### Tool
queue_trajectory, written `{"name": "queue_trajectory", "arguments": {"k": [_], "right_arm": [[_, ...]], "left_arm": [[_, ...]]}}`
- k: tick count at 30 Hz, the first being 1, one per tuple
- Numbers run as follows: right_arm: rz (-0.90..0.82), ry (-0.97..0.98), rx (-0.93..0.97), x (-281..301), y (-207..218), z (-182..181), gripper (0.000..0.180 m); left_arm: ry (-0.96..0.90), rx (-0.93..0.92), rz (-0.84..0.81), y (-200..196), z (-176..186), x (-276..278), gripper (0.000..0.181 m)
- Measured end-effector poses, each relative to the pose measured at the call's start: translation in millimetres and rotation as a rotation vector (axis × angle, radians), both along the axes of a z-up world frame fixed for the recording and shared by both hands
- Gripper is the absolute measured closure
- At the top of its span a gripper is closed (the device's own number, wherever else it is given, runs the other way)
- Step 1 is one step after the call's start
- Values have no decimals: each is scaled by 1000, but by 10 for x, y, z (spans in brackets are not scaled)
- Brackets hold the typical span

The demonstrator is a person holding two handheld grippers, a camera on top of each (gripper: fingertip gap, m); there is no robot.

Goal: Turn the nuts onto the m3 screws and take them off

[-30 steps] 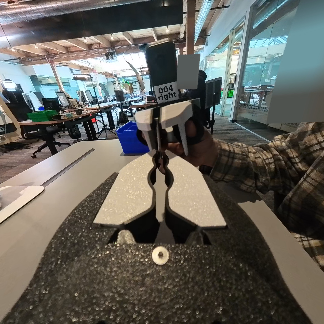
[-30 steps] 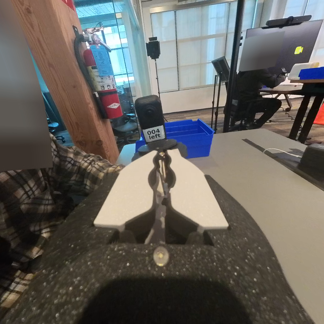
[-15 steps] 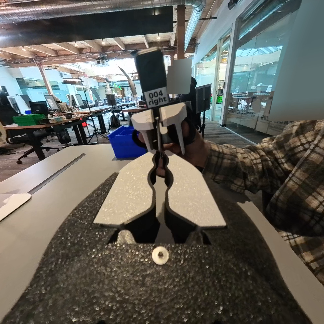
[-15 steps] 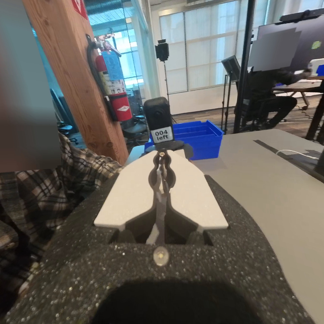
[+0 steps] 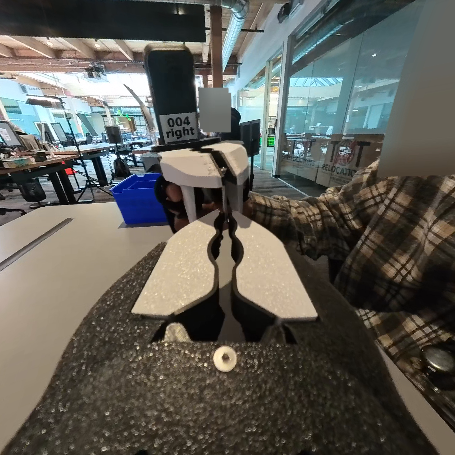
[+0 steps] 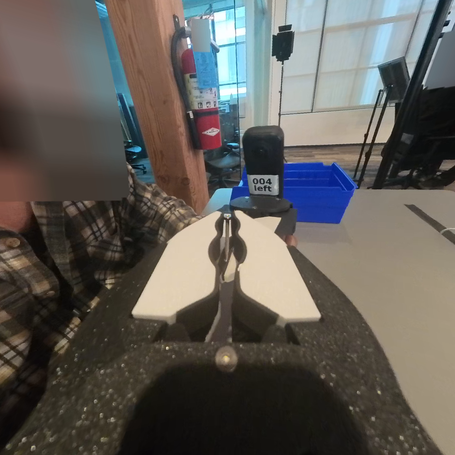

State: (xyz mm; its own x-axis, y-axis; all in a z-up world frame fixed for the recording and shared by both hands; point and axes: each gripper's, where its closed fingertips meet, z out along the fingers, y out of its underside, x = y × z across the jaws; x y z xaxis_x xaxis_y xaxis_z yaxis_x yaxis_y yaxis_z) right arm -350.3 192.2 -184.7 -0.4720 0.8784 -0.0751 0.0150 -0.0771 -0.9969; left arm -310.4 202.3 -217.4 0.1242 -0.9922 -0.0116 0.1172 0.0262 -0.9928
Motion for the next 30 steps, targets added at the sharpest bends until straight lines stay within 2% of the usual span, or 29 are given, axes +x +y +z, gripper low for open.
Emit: {"name": "queue_trajectory", "arguments": {"k": [7, 22, 28, 30], "right_arm": [[-57, 13, -23, 33, 100, 8, 170], [-69, 20, -61, 62, 118, 48, 165], [-158, -1, -75, 5, 173, 46, 156], [-243, -2, -105, -14, 259, 49, 146]], "left_arm": [[-8, 1, 35, 54, 6, -32, 178], [-10, 21, 72, 91, 26, -59, 177], [2, 38, 136, 158, 23, -93, 178], [5, 41, 177, 204, 23, -121, 177]]}}
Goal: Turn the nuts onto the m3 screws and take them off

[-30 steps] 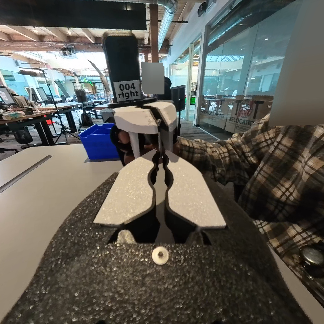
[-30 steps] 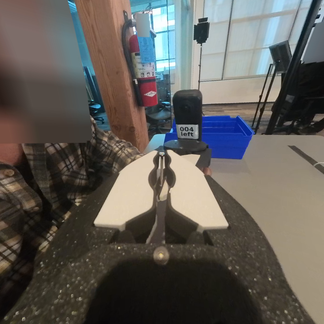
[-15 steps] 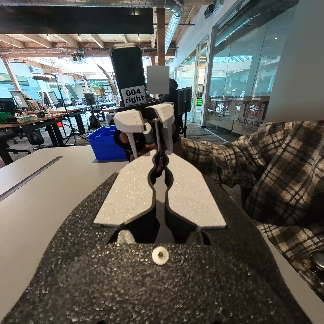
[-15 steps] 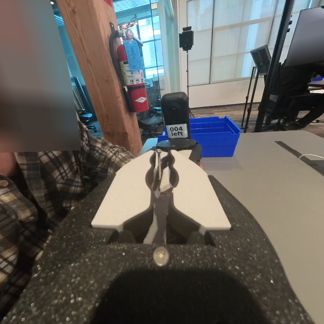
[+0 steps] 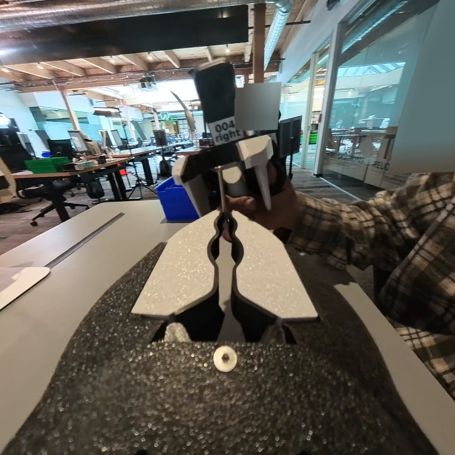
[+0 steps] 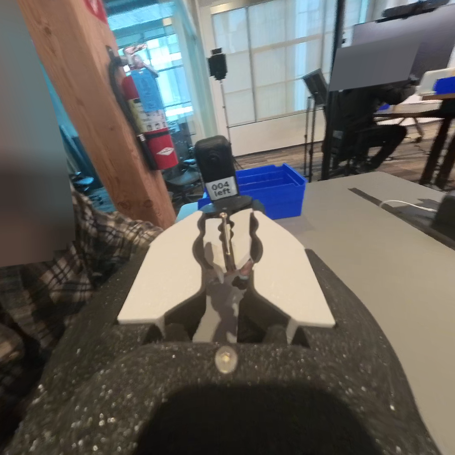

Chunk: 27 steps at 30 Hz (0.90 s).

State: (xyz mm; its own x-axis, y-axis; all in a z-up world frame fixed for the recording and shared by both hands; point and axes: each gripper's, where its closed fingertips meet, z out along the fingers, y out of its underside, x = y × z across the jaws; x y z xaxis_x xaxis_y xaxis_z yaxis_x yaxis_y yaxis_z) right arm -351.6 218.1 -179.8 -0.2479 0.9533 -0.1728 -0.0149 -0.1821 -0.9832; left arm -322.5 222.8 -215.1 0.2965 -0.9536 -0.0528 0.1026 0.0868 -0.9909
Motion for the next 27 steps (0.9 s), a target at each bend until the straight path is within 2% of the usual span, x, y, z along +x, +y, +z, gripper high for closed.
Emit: {"name": "queue_trajectory", "arguments": {"k": [5, 10, 17, 27], "right_arm": [[-301, 9, -18, -7, 207, -19, 136], [-456, 9, -53, -44, 253, -56, 153], [-460, -13, -16, -174, 166, -63, 153], [-422, -7, 14, -193, 132, 6, 175]], "left_arm": [[-11, 0, 89, 105, 6, -79, 177], [-15, -1, 118, 137, 9, -108, 177], [-17, -1, 124, 141, 17, -119, 177], [-12, 6, 118, 125, 18, -113, 177]]}}
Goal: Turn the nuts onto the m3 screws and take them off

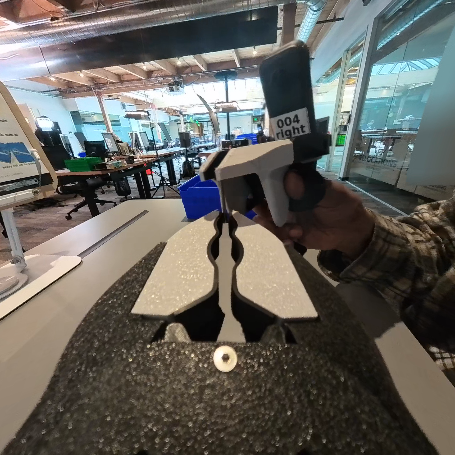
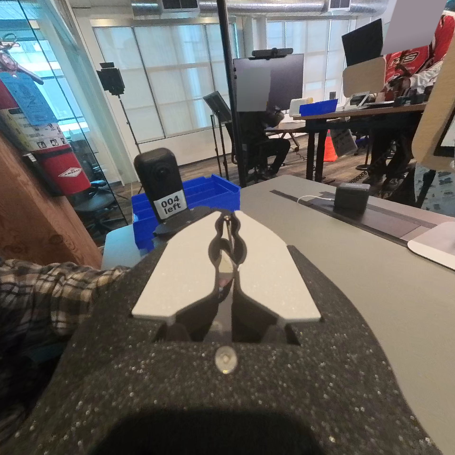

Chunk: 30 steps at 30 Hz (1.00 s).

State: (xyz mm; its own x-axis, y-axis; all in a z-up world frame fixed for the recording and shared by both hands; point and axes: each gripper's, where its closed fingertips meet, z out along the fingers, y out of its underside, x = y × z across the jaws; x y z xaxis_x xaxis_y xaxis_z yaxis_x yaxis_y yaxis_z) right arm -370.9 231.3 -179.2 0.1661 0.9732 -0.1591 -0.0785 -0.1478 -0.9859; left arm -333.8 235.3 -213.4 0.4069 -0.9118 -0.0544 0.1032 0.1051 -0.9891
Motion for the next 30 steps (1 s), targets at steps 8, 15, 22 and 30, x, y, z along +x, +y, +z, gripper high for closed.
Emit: {"name": "queue_trajectory", "arguments": {"k": [8, 15, 22, 30], "right_arm": [[301, 13, 28, 67, -171, 71, 175], [539, 103, -12, 285, -142, 206, 175], [384, 108, 8, 482, 7, 301, 175], [-225, -170, -10, 2277, 586, 210, 175]], "left_arm": [[-39, 6, -147, -179, 76, 63, 178], [-13, -26, -271, -315, 3, 203, 178], [-1, -47, -209, -207, -40, 165, 177], [-5, -64, -171, -150, -59, 156, 177]]}}
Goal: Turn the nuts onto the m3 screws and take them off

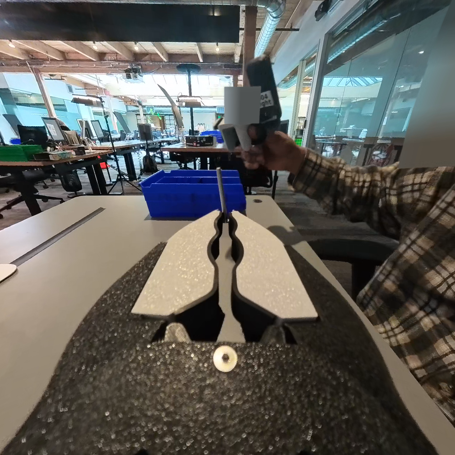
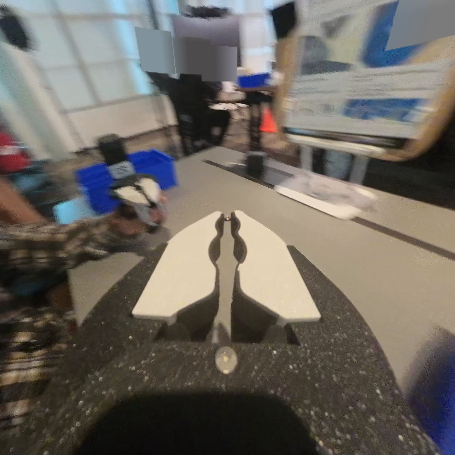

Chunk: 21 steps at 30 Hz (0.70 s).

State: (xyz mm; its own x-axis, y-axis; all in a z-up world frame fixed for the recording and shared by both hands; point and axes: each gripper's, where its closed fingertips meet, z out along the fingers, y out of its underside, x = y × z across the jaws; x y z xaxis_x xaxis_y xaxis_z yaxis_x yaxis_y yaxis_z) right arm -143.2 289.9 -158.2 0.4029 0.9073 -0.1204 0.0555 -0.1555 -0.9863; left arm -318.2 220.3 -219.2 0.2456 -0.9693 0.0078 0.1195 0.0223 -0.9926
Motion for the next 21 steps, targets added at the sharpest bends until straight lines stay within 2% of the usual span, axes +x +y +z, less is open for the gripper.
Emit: {"name": "queue_trajectory", "arguments": {"k": [2, 5, 8, 11, 15, 21], "right_arm": [[-241, -98, -14, 775, 244, -91, 175], [-528, -204, -136, 1837, 497, -400, 175], [-635, -270, -306, 2419, 618, -895, 175], [-677, -284, -393, 2661, 728, -1289, 174], [-695, -413, -457, 2748, 817, -1712, 174], [-701, -475, -488, 2750, 834, -1842, 163]], "left_arm": [[5, -7, -2, 4, -23, 27, 177], [18, 1, 7, 9, -35, 52, 177], [28, 4, 15, 20, -50, 58, 177], [46, 7, 26, 32, -82, 53, 177], [50, 3, 36, 46, -105, 32, 177], [50, -3, 38, 60, -112, 9, 177]]}}
